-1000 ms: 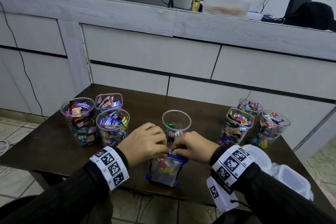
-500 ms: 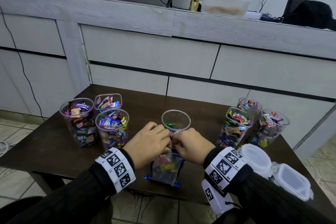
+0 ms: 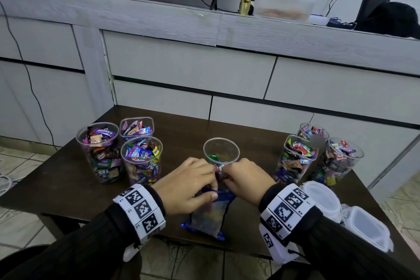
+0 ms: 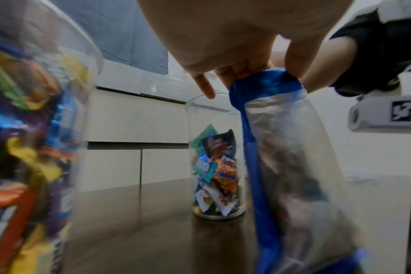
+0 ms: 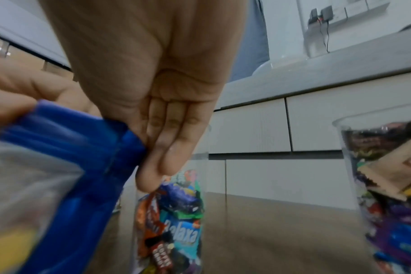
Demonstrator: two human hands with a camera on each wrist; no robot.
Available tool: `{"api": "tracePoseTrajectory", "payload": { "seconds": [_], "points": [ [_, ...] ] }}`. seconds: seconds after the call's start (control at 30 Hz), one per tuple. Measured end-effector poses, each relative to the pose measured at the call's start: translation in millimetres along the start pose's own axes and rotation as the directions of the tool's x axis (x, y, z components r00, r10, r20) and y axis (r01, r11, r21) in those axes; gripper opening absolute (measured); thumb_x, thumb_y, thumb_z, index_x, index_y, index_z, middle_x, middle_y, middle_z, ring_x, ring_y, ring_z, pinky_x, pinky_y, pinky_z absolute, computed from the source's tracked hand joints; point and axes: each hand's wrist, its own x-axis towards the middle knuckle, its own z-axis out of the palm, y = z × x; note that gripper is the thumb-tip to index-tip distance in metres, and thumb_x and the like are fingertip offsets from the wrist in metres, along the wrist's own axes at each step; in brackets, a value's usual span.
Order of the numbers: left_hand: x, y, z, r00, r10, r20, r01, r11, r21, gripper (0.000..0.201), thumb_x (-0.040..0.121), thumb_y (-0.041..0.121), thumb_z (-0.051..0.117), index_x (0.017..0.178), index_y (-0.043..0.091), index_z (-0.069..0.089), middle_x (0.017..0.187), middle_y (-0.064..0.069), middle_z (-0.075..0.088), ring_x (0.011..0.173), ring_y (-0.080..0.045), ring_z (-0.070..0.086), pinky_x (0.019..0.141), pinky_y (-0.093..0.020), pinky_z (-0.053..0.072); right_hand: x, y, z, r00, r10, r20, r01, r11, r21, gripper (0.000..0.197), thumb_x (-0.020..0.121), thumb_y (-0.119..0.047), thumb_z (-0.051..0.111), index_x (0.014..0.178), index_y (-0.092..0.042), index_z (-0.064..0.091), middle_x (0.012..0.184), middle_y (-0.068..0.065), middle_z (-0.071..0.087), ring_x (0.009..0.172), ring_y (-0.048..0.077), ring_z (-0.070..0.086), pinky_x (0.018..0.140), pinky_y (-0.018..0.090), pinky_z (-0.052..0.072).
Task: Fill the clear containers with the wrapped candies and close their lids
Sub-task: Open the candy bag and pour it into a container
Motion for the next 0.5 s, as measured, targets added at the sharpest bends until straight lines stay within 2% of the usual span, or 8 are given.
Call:
{"api": "tracePoseTrajectory", "payload": {
  "seconds": [0.1, 0.23, 0.27, 0.37, 0.4, 0.5],
  "points": [
    [4, 6, 1, 0.999, 0.027, -0.033, -0.029, 0.998, -0.056, 0.015, 0.09, 0.039, 0.054, 0.088, 0.024, 0.056, 0.091, 0.015, 0.043, 0.092, 0.001, 0.035, 0.087, -0.022, 0.028, 3, 5, -1, 0.997, 0.051, 0.049, -0.05, 0.998, -0.023, 0.017, 0.085, -0.015, 0.053, 0.098, -0.012, 0.063, 0.101, 0.012, 0.063, 0.094, 0.032, 0.061, 0.077, 0.037, 0.051],
    [2, 1, 8, 0.999, -0.014, -0.05, 0.012, 0.999, -0.036, 0.036, 0.084, 0.056, 0.06, 0.097, 0.022, 0.058, 0.102, 0.01, 0.05, 0.099, -0.006, 0.044, 0.084, -0.022, 0.033, 5, 9, -3, 0.979, 0.107, 0.172, -0.12, 0.991, 0.064, 0.011, 0.085, -0.017, 0.058, 0.095, -0.014, 0.061, 0.098, 0.008, 0.062, 0.091, 0.026, 0.063, 0.077, 0.034, 0.054],
    [-1, -2, 10, 0.998, -0.043, -0.04, 0.04, 0.997, -0.064, 0.041, 0.081, 0.058, 0.064, 0.1, 0.022, 0.058, 0.108, 0.009, 0.049, 0.102, -0.007, 0.044, 0.085, -0.022, 0.036, 4, 11, -4, 0.975, 0.092, 0.204, -0.123, 0.982, 0.142, 0.011, 0.086, -0.018, 0.06, 0.096, -0.015, 0.061, 0.096, 0.007, 0.064, 0.088, 0.023, 0.065, 0.074, 0.032, 0.055],
    [-8, -7, 17, 0.994, -0.109, -0.014, 0.104, 0.979, -0.173, 0.049, 0.074, 0.056, 0.072, 0.108, 0.026, 0.054, 0.118, 0.012, 0.041, 0.112, -0.002, 0.04, 0.089, -0.022, 0.044, 0, 10, -6, 0.957, 0.042, 0.287, -0.155, 0.911, 0.382, 0.019, 0.089, -0.019, 0.063, 0.107, -0.015, 0.059, 0.089, 0.004, 0.066, 0.07, 0.016, 0.068, 0.05, 0.022, 0.054],
    [-11, -8, 19, 0.993, -0.111, -0.025, 0.105, 0.977, -0.188, 0.051, 0.073, 0.057, 0.073, 0.11, 0.028, 0.054, 0.12, 0.015, 0.04, 0.115, 0.0, 0.039, 0.09, -0.021, 0.044, 0, 9, -5, 0.962, 0.027, 0.272, -0.136, 0.91, 0.391, 0.017, 0.089, -0.02, 0.062, 0.106, -0.016, 0.059, 0.085, 0.0, 0.064, 0.069, 0.015, 0.067, 0.049, 0.018, 0.051],
    [-19, -9, 20, 0.981, -0.137, -0.136, 0.095, 0.956, -0.276, 0.052, 0.074, 0.062, 0.071, 0.115, 0.037, 0.05, 0.126, 0.022, 0.04, 0.123, 0.003, 0.04, 0.097, -0.016, 0.041, 3, 0, -6, 0.992, -0.026, 0.127, -0.013, 0.957, 0.291, 0.007, 0.088, -0.017, 0.062, 0.095, -0.018, 0.064, 0.079, -0.008, 0.058, 0.075, 0.01, 0.06, 0.058, 0.008, 0.04]
  ]
}}
